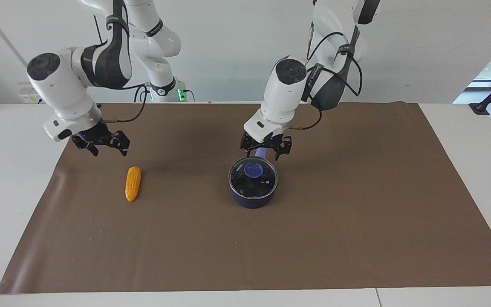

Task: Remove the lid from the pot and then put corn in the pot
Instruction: 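Grasp the lid knob with the left gripper while the right gripper reaches the corn, then grasp the yellow corn with the right gripper and lift it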

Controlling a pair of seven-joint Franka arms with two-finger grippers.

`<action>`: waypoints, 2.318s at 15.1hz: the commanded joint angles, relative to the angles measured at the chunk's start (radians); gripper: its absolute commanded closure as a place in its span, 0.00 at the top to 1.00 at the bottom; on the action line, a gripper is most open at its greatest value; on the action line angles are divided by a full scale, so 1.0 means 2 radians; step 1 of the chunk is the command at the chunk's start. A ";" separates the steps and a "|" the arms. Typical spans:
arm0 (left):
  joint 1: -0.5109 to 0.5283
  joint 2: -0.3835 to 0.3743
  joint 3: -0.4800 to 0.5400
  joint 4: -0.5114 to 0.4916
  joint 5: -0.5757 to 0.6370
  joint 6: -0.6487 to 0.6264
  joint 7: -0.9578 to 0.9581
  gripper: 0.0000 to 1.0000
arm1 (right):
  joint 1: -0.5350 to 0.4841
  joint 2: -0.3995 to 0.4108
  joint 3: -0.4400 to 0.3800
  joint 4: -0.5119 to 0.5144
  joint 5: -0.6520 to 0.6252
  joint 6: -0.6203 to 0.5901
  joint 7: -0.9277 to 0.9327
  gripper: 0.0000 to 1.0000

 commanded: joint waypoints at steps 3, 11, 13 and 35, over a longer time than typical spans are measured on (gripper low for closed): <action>-0.028 0.059 0.008 0.070 0.021 -0.013 -0.004 1.00 | 0.024 0.026 0.001 -0.084 0.008 0.129 -0.007 1.00; -0.033 0.078 0.008 0.070 0.063 -0.012 -0.003 1.00 | 0.010 0.077 -0.001 -0.083 -0.023 0.150 -0.015 0.89; -0.033 0.080 0.008 0.071 0.063 -0.009 -0.003 1.00 | 0.009 0.076 -0.001 -0.082 -0.035 0.144 -0.016 0.55; -0.033 0.079 0.007 0.073 0.064 -0.013 0.000 0.00 | 0.051 0.088 0.004 0.050 -0.039 -0.002 0.006 0.00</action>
